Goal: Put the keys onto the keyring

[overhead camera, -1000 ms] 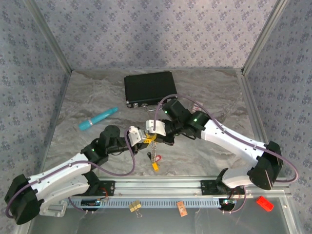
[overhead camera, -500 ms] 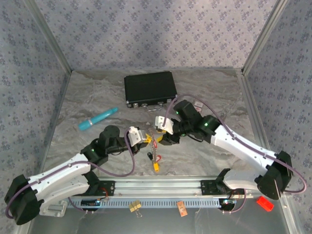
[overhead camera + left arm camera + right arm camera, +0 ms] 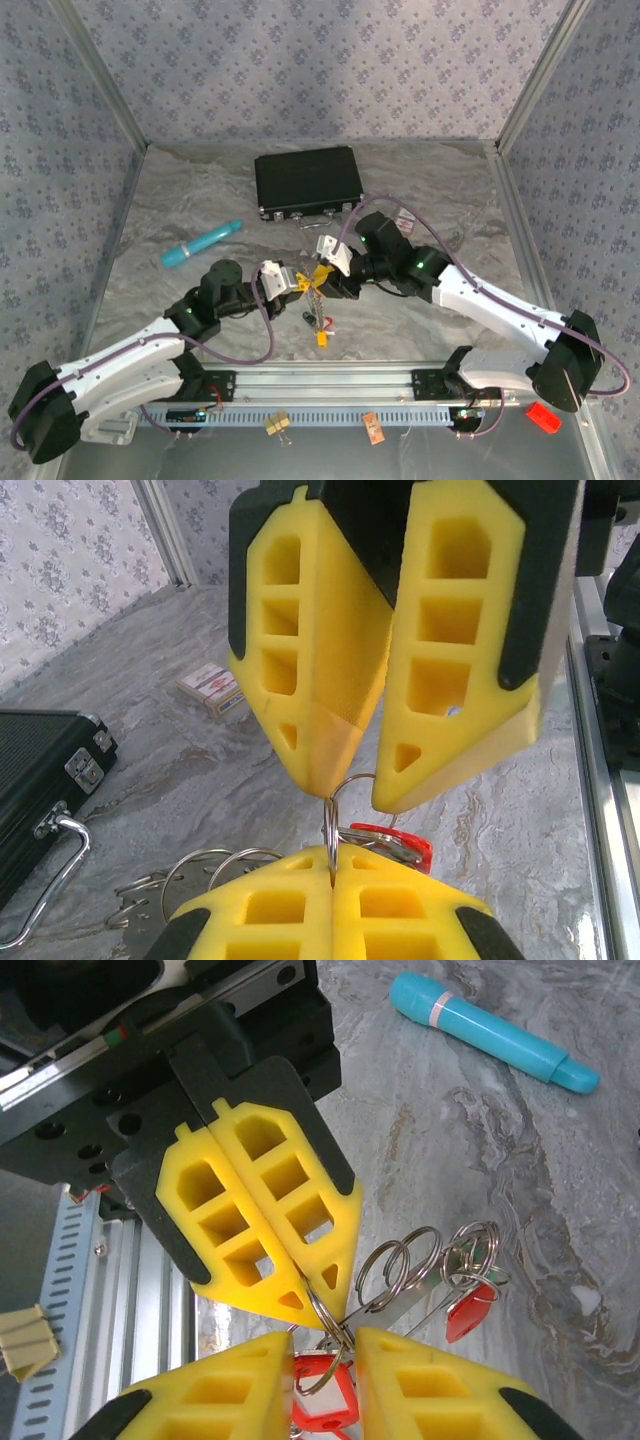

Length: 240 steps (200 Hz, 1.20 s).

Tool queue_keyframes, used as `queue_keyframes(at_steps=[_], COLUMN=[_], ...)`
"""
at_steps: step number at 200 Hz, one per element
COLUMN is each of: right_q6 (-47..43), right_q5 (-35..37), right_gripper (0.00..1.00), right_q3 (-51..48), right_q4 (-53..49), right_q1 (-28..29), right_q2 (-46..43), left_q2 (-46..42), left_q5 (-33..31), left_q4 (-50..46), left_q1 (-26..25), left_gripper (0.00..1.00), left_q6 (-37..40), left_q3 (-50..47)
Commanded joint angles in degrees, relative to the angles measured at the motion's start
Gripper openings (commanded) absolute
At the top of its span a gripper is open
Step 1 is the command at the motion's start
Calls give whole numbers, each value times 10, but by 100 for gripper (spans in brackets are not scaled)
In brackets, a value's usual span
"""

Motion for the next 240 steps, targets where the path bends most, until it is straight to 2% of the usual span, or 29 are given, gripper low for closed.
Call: queue_keyframes(at_steps=[1,44,103,142,178,240], right_q6=[3,-1,2,5,2,-21], right_q5=[6,14,4,-9,-20,-32], right_gripper=[16,9,9,17,36,38], right_q3=[5,2,-10,-17,-64,-69], right_q4=[-9,-21,-16,-4,78,109], right_q1=[3,2,2,0,-13,-13], right_q2=[1,1,15,14,-50,-51], left_q2=[-14,-18,-25,-26,-23,-21], left_q5=[0,0,4,4,5,13], left_q4=[38,44,73,82,87,92], left_q1=[-1,-1,-1,-1,-1,-1], left_gripper=[0,0,0,0,0,0], left_q6=[-3,-5,-15,-19,-24,-30], left_q3=[-3,-4,-9,-8,-14,-16])
